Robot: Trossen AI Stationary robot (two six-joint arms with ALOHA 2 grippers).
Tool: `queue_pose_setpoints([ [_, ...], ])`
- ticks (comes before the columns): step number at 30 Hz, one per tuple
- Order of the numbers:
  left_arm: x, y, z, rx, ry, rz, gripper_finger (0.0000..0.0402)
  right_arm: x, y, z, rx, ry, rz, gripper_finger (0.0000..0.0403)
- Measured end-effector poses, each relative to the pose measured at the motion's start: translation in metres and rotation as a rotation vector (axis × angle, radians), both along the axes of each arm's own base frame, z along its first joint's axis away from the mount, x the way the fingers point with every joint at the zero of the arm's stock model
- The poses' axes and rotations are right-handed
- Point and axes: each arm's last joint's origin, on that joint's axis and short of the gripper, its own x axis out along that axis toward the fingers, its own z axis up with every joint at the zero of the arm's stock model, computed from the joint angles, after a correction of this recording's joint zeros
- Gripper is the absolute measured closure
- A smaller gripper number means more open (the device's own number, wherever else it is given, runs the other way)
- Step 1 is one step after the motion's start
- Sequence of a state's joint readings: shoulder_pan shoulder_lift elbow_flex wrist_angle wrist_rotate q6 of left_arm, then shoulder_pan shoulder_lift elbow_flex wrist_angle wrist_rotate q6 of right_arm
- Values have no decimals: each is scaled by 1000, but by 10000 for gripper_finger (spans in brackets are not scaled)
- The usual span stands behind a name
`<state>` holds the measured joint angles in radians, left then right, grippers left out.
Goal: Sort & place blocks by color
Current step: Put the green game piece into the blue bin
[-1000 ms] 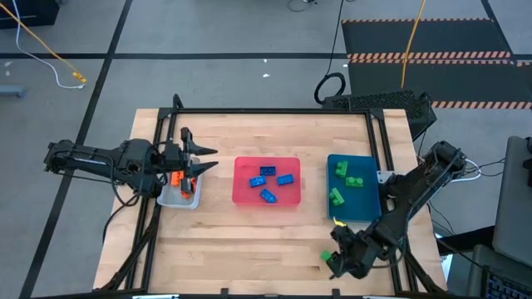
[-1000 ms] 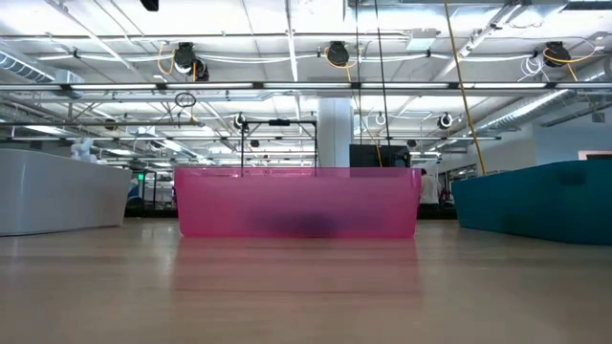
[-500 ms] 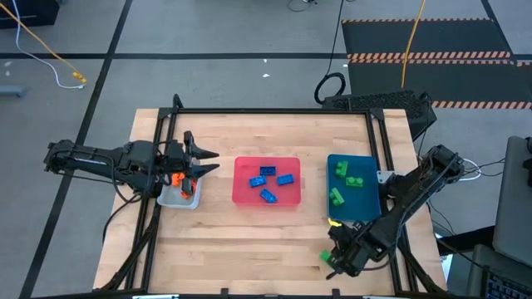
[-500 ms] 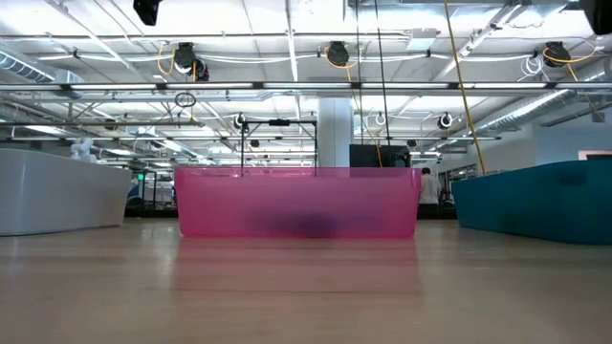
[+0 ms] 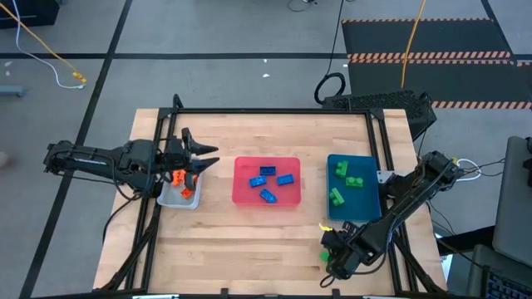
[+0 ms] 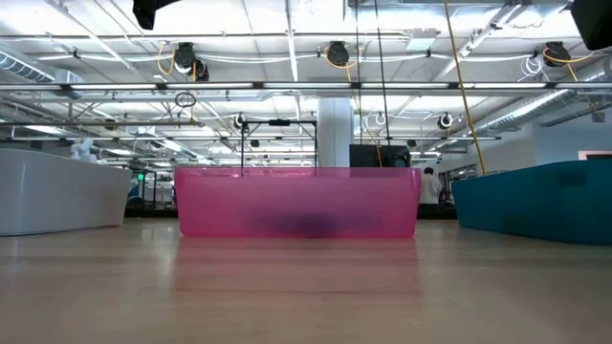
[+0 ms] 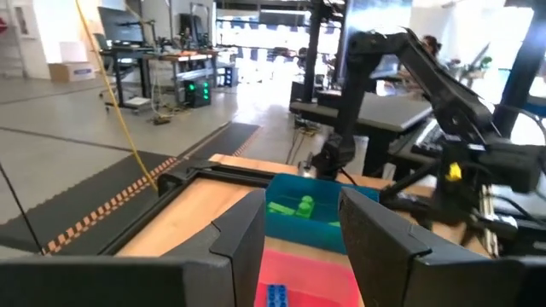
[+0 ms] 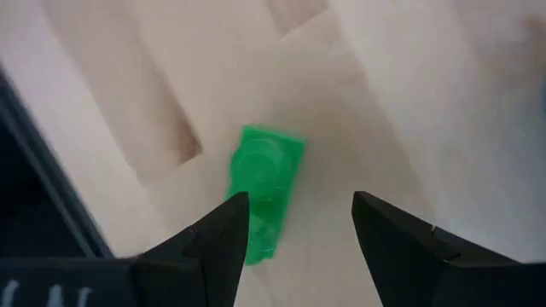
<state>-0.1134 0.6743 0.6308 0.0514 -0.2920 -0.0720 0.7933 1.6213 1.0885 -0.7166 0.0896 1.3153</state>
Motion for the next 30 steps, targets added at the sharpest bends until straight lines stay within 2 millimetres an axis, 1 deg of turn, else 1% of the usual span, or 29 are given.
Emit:
queue_pose_setpoints([
  [6, 0, 5, 1, -43, -19, 32, 250, 1, 3, -3, -4, -7, 83, 200],
  [10, 7, 6, -1, -70, -19, 57, 250, -2, 5, -1, -11, -10, 124, 200],
  [13, 18, 6, -4, -90, -20, 74, 250, -6, 9, -3, -17, -7, 155, 200],
  [18, 43, 4, -11, -124, -49, 71, 250, -12, 15, -2, -15, -21, 194, 200],
  [21, 57, 1, -16, -140, -73, 61, 250, -13, 17, -2, -48, -61, 219, 200],
  [26, 70, -8, -18, -132, -125, 23, 250, -11, 16, -2, -83, -86, 248, 200],
  [30, 77, -15, -21, -133, -138, -4, 250, -7, 12, -2, -103, -105, 212, 200],
])
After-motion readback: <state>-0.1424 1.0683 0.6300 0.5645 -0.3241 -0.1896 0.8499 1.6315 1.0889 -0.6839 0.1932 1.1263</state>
